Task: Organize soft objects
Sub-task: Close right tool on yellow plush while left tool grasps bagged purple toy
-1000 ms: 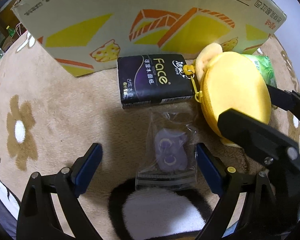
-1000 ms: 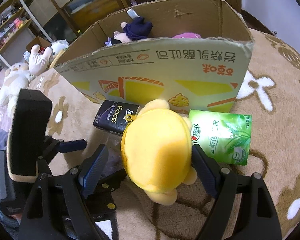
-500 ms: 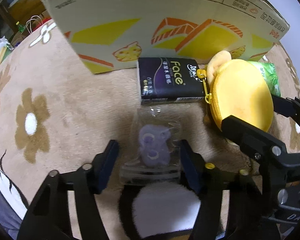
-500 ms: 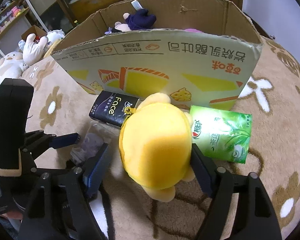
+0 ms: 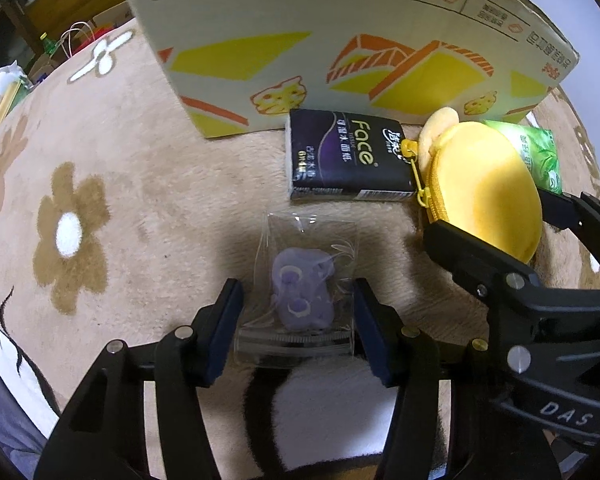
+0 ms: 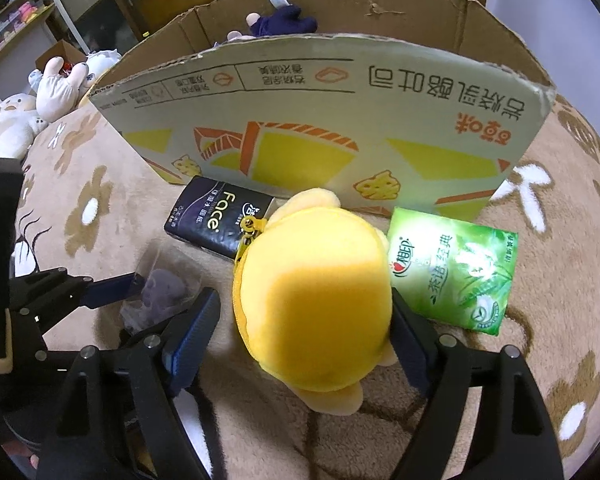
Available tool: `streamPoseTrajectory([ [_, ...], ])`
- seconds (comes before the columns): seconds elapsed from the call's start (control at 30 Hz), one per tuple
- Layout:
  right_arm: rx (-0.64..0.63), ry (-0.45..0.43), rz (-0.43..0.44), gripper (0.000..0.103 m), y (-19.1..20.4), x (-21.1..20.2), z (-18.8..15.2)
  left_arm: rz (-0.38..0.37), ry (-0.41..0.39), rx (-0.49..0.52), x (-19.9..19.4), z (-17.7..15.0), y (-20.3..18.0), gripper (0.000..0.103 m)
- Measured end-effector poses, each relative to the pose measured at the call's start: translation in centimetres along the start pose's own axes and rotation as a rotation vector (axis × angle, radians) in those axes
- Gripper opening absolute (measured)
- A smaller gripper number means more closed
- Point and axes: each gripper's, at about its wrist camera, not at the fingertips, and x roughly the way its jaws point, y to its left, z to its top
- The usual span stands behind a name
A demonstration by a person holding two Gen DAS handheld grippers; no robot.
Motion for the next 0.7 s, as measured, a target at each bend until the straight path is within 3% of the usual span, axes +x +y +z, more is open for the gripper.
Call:
streamPoseTrajectory([
  [0.1,-0.002,-0.005,-0.036,0.075,0.1,0.1,-0.2,0.003,0.002,-0.017,-0.8,-0.2,1.1,0.054],
  [0.2,0.000,-0.011,-0.042,0.072,0.1,0.1,-0.4,0.009,0.005,-0.032,-0.9,-0.3,1.5,0.054],
  [0.7,0.035,0.006,0.006,0.075,-1.3,0.6,-1.2,0.027,0.005,-0.072,-1.5,0.0,1.5,0.054],
])
